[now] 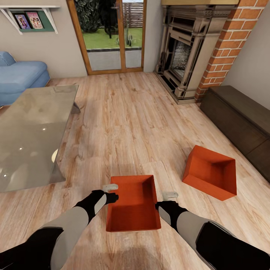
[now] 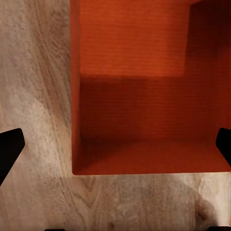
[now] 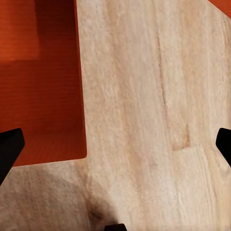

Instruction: Move the two storage containers from the living room to the garage. In the garage, place one container on the floor and stack the other container on top of it (either order is fine).

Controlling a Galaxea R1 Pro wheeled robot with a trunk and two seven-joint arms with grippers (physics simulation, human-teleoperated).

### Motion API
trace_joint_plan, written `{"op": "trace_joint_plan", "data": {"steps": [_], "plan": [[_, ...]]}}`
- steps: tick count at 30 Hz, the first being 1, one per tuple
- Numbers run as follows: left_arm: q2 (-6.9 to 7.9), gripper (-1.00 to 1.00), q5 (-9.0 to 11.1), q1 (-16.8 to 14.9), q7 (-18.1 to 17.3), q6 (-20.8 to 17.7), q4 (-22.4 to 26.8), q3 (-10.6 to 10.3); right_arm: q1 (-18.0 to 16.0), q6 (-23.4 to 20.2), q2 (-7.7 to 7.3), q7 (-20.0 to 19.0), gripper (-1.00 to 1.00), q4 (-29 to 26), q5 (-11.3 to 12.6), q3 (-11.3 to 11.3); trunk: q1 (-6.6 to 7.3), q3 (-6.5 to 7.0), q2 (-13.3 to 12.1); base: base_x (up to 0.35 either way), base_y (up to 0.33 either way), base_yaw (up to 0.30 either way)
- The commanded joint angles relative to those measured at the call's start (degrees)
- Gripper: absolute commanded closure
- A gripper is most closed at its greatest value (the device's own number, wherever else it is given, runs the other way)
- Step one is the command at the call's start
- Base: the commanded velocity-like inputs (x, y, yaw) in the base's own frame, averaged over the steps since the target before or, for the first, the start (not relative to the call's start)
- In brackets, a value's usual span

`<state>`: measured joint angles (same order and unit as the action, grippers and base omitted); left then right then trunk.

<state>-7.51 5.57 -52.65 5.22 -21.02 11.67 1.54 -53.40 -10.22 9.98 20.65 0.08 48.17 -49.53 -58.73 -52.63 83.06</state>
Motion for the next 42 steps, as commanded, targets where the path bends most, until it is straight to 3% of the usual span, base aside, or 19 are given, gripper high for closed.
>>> {"op": "trace_joint_plan", "data": {"steps": [1, 17, 24, 42], "plan": [[-0.09, -1.00, 0.6, 0.0, 0.5, -0.3, 0.1, 0.1, 0.0, -0.3, 0.02, 0.2, -1.00, 0.0, 0.3, -0.5, 0.00, -0.04, 0.0, 0.000, 0.000, 0.000], [-0.58, -1.00, 0.7, 0.0, 1.2, -0.4, -0.6, 0.1, 0.0, 0.1, 0.02, 0.2, -1.00, -0.1, 0.2, -0.5, -0.66, -0.57, 1.2, 0.000, 0.000, 0.000], [-0.42, -1.00, 0.5, 0.0, 1.2, -0.3, -3.8, 0.1, 0.0, 0.4, 0.02, 0.2, -1.00, -0.5, 0.2, -0.6, -0.66, -0.57, 1.2, 0.000, 0.000, 0.000], [-0.31, -1.00, 0.4, 0.0, 1.2, -0.3, -3.2, 0.1, 0.0, 2.0, 0.02, 0.1, -1.00, -3.7, -0.2, -1.0, -0.66, -0.57, 1.2, 0.000, 0.000, 0.000]]}}
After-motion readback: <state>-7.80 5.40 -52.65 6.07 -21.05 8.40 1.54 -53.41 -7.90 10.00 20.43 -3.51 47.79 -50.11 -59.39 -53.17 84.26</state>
